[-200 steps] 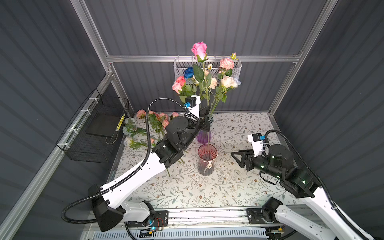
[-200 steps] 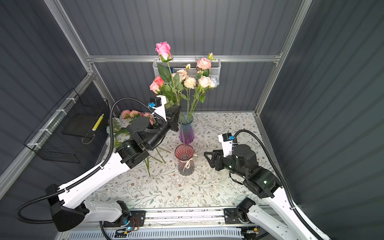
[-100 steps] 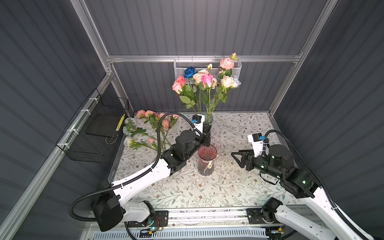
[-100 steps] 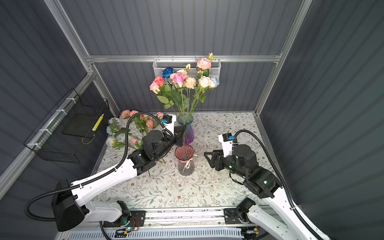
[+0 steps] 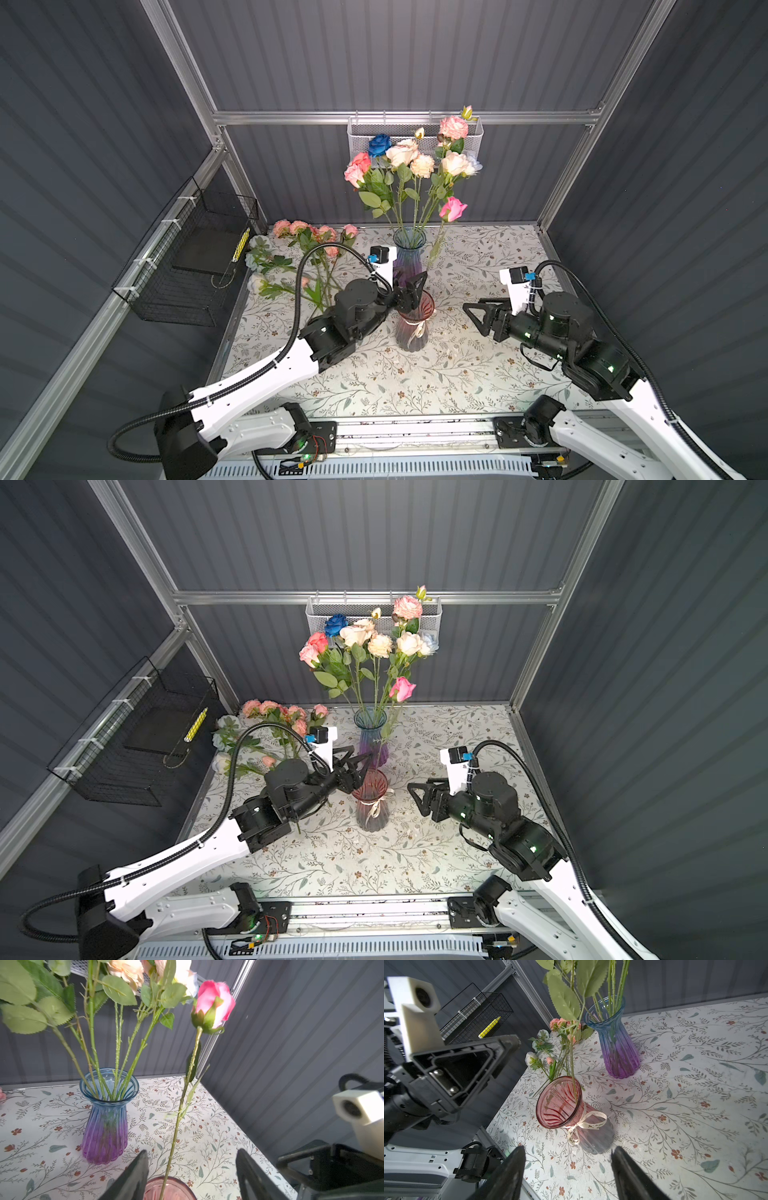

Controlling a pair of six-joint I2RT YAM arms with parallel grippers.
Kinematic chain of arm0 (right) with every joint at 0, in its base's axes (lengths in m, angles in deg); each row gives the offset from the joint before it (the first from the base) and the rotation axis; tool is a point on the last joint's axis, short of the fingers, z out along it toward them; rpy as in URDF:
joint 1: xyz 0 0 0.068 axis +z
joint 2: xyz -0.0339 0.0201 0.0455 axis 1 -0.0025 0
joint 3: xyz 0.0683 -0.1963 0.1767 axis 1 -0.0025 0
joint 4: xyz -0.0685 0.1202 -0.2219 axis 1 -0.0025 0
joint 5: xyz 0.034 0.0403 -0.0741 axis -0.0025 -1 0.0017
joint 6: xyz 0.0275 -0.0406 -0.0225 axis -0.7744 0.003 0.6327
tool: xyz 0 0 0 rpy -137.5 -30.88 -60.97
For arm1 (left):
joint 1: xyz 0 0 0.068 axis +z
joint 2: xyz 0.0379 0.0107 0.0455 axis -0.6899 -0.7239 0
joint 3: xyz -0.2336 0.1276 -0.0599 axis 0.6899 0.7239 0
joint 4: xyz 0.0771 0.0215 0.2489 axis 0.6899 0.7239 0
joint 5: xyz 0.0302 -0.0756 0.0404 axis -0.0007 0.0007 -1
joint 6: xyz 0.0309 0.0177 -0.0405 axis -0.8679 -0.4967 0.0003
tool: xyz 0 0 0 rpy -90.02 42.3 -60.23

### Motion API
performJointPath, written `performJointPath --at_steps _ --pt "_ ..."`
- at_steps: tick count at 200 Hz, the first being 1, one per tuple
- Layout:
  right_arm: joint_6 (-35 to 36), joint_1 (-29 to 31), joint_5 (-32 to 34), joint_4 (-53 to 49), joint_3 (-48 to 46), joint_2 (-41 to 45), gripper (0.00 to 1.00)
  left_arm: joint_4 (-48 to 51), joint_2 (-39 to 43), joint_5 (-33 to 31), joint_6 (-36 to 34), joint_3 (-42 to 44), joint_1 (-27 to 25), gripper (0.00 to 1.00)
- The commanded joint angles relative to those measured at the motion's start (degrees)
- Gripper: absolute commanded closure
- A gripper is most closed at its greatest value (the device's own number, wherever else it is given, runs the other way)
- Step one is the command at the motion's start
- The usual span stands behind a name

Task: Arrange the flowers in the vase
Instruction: 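Lift the pink rose and lower it into the blue-purple vase with the left gripper, then open the left gripper and return it to the loose flowers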

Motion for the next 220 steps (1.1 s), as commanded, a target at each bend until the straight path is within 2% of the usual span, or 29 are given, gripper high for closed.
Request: performJointPath --at_steps 1,8,12,16,52,64,74,96,119,153,170,188,220 --pt "-0.52 -0.2 -0.38 1.12 -1.38 1.21 0.31 5.49 3.44 -3.19 2.71 1.06 -0.13 0.2" --pt "-0.66 -0.19 -0.4 1.15 -1.81 1.37 0.31 7.08 4.46 -4.07 2.77 1.15 -0.15 0.16" --pt "-0.68 -0.14 -0.56 1.24 -2.05 1.56 0.31 7.92 5.01 -4.49 2.82 1.23 -0.14 0.03" --pt "-0.72 -0.2 -0.64 1.26 -2.3 1.67 0.31 8.81 5.41 -4.78 2.78 1.19 -0.11 0.01" --pt "-1.33 -0.15 -1.2 2.31 -4.0 1.56 0.31 21.54 5.72 -13.14 4.1 -1.0 0.98 0.0" --pt "-1.41 -0.17 -1.32 2.61 -4.28 1.38 0.32 24.28 5.46 -12.02 5.63 -0.72 4.19 0.0" --pt "-1.41 -0.19 -1.5 3.0 -4.47 1.23 0.32 25.5 5.45 -8.08 7.52 0.48 9.68 0.01" --pt "-1.31 -0.19 -1.67 3.23 -4.66 1.21 0.33 28.07 3.67 2.49 11.19 3.08 22.96 0.06" --pt "-1.06 -0.21 -1.92 3.21 -4.64 1.11 0.33 32.03 -3.86 8.04 10.43 1.51 30.36 0.16" --pt "-0.86 -0.23 -2.33 3.34 -5.16 1.47 0.34 35.32 -15.49 7.63 8.81 -2.0 35.34 0.31" --pt "-0.79 -0.26 -2.09 3.32 -5.5 1.89 0.34 37.39 -19.37 4.36 8.46 -3.12 37.4 0.39" --pt "-0.51 -0.35 -1.92 3.1 -5.75 2.63 0.35 38.16 -21.07 3.43 9.77 -1.45 40.51 0.41" --pt "0.34 -0.39 -0.92 2.65 -6.03 4.16 0.35 35.46 -20.84 1.27 12.11 3.21 45.89 0.39"
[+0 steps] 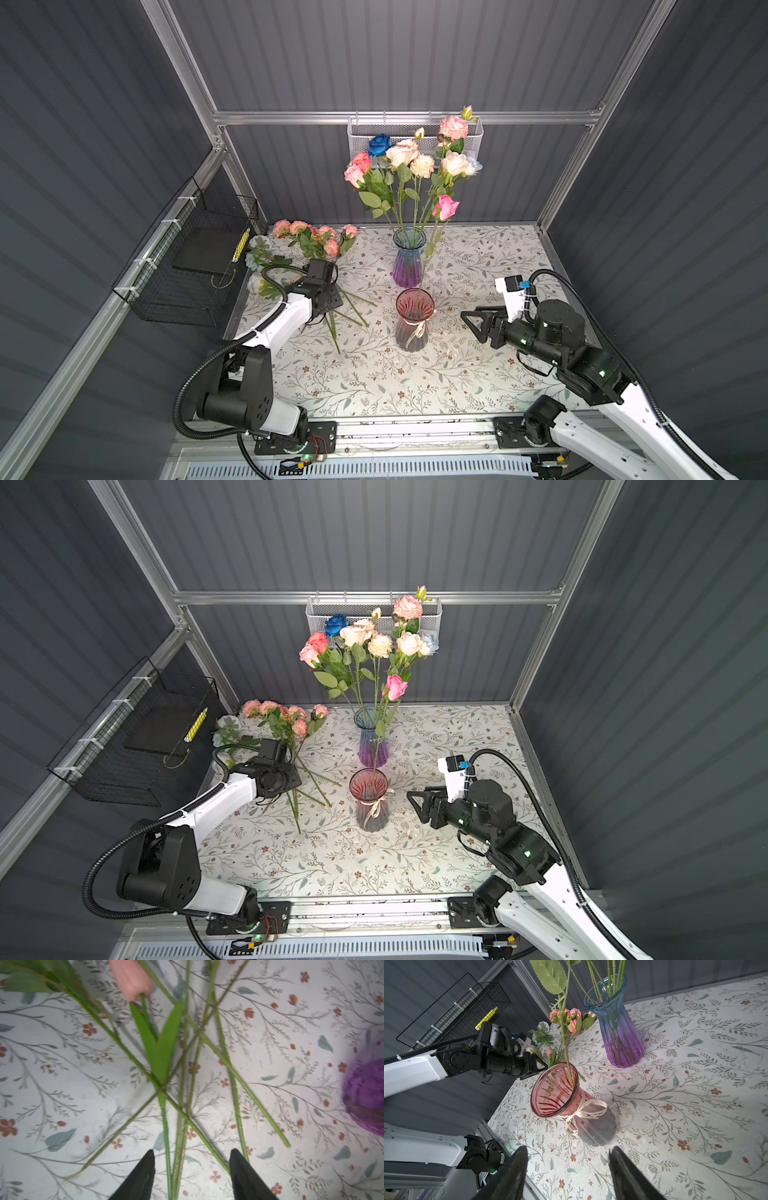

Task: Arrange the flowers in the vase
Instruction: 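Open the left gripper and return it to the loose flowers, then grasp another long stem among the loose flowers and lift it with the left gripper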

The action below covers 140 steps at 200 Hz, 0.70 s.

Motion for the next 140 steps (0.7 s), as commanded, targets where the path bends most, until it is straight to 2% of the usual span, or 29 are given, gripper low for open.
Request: performJointPath --at_steps 1,28,58,95,140 --pt "1.26 -0.3 0.7 0.4 -0.3 1.4 0.35 0.01 0.41 -2.16 2.09 2.82 3.19 0.39" --pt "1.96 -0.39 0.9 -0.03 0.07 1.51 0.35 -2.85 -3.43 -3.0 3.05 2.9 4.39 0.38" --pt "2.14 -0.4 1.08 -0.35 0.3 1.61 0.36 -2.68 -8.16 -6.74 3.0 1.48 4.71 0.38" --pt "2.3 -0.6 1.51 -0.92 0.82 2.39 0.36 -2.57 -11.59 -7.13 2.02 -0.49 4.83 0.38" --pt "3.02 -0.75 2.31 -1.43 1.75 2.35 0.36 -2.38 -11.22 -4.53 1.73 0.5 4.74 0.59"
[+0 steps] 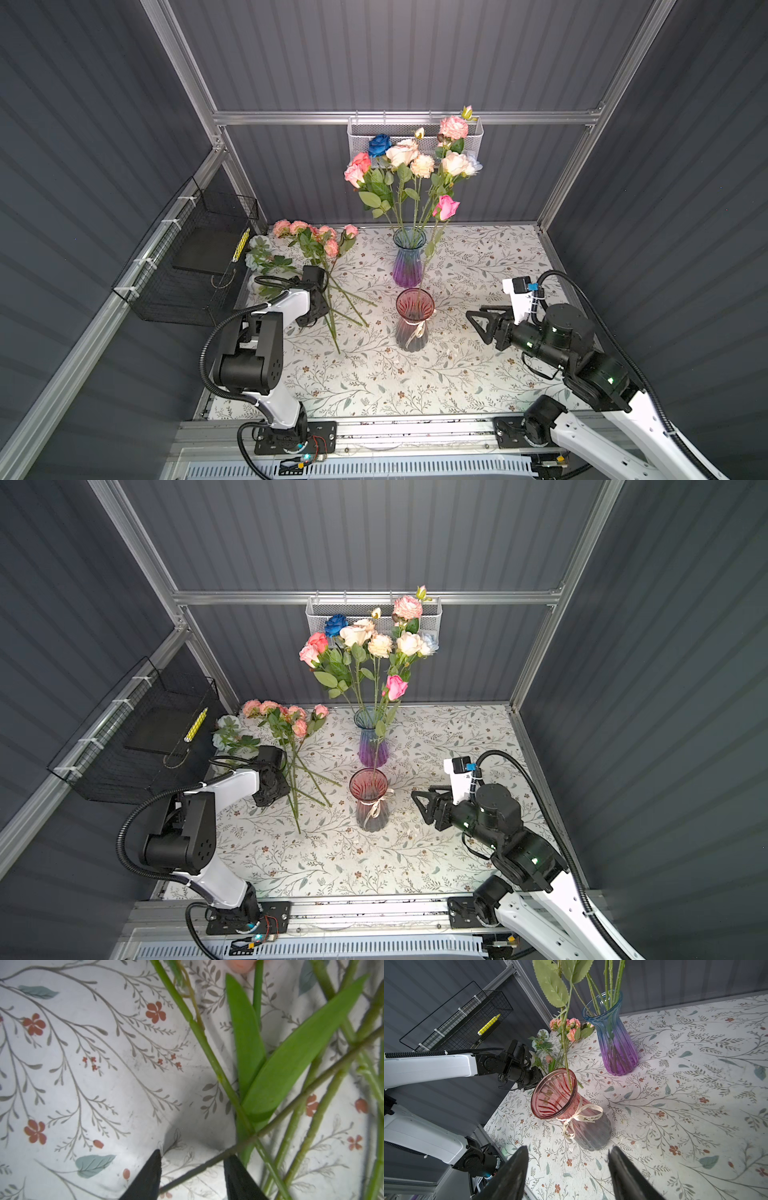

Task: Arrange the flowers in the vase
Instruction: 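Grasp another long stem among the loose flowers and lift it with the left gripper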

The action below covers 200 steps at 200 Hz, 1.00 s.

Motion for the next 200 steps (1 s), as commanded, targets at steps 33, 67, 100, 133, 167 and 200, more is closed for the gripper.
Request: performJointPath --at_steps 33,67,100,133,167,200 --pt "0.92 -0.3 0.67 -0.7 1.31 0.23 0.36 1.1 2.18 3.18 -1.67 0.46 -0.26 0.68" --pt "0.69 -0.37 0.4 -0.58 1.22 0.33 0.36 3.44 1.68 3.66 -2.98 -1.0 -2.41 0.76" --pt "0.43 -0.42 -0.12 -0.61 1.26 0.46 0.36 6.63 0.74 1.46 -3.43 -2.18 -4.31 0.74" --pt "0.22 -0.44 -0.47 -0.7 1.05 0.66 0.36 7.86 -1.21 -0.16 -4.38 -2.5 -5.46 0.81" --pt "0.07 -0.4 -0.54 -0.89 1.06 0.75 0.36 8.94 -3.06 -1.47 -5.48 -3.22 -7.08 0.87" --pt "0.05 -0.45 -0.42 -0.93 0.96 1.02 0.36 8.61 -0.66 -3.48 -6.04 -3.04 -8.29 0.96"
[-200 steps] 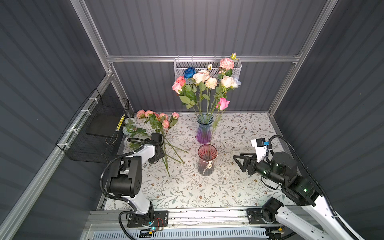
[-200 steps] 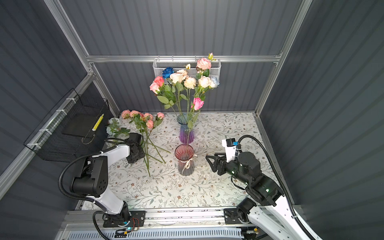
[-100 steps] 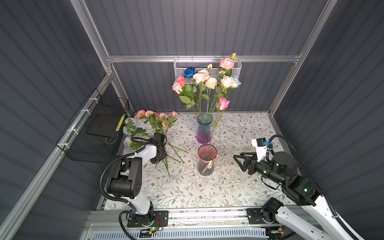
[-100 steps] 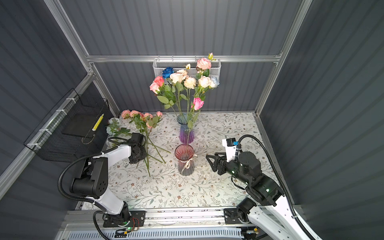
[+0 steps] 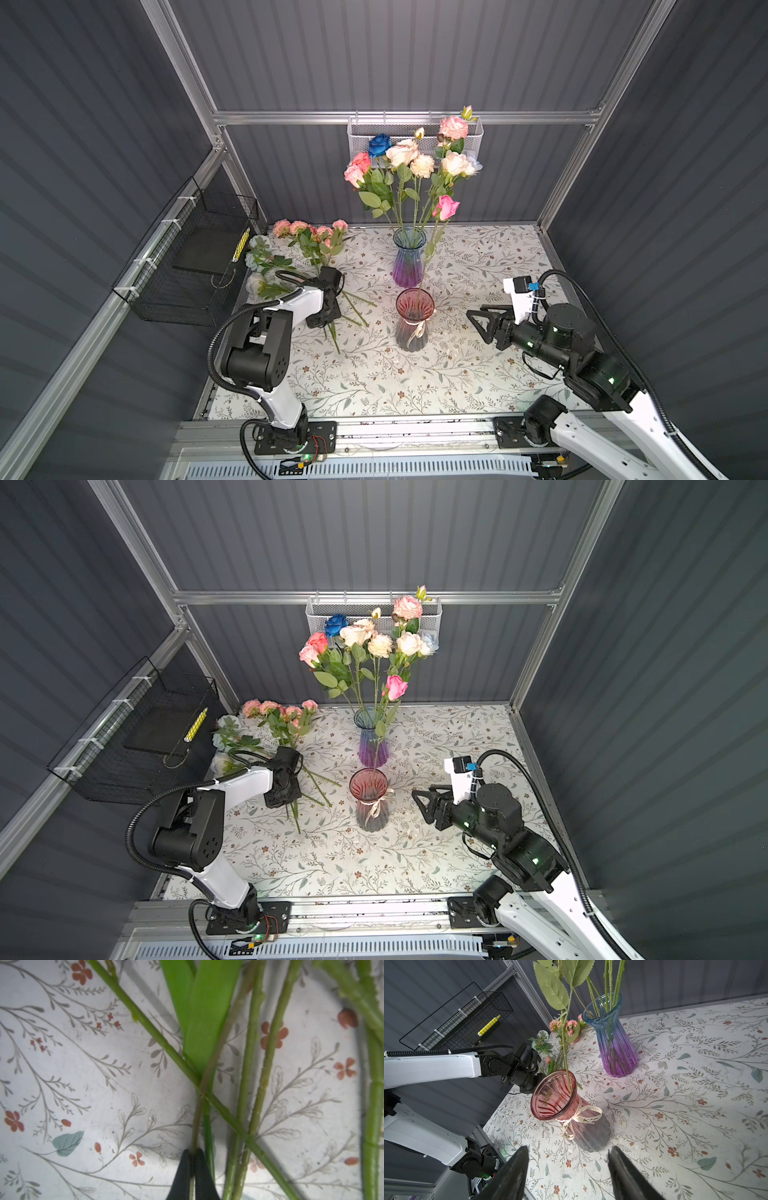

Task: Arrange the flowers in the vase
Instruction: 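Grasp another long stem among the loose flowers and lift it with the left gripper, then raise the pink rose with the left gripper while the right gripper reaches toward it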

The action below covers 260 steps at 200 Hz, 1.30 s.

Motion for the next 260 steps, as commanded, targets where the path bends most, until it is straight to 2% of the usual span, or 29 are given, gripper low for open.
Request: performJointPath --at_steps 1,20,80,145,183,211,239,260 --pt "-0.06 -0.26 -0.34 -0.95 0.82 0.77 0.36 1.76 1.78 -2.11 -0.82 -0.41 -0.73 0.96" --pt "-0.2 -0.28 -0.45 -0.87 0.91 0.64 0.36 0.51 5.02 -2.2 -1.3 -0.64 -1.27 1.0" --pt "-0.7 -0.33 -0.49 -0.9 1.52 0.43 0.36 -1.02 19.95 -3.28 -0.93 -0.22 -3.5 1.0" --pt "-1.03 -0.39 -1.19 0.57 4.84 -2.04 0.36 0.97 37.28 2.97 -0.47 -2.85 -4.11 1.0" --pt "-1.11 -0.38 -3.8 2.78 7.83 -4.65 0.35 0.12 45.11 9.82 -2.26 -7.7 -4.11 1.0" --pt "-0.05 -0.3 -7.85 5.33 13.58 -8.0 0.36 -0.59 49.02 15.4 -4.18 -11.73 -4.12 1.0" --pt "1.29 0.1 -16.04 6.53 22.27 -13.95 0.39 -2.85 50.92 25.23 -6.42 -14.55 -4.13 1.0" --pt "2.28 2.77 -19.35 7.17 29.58 -20.6 0.38 -6.97 51.57 35.05 -7.42 -13.72 -4.16 1.0"
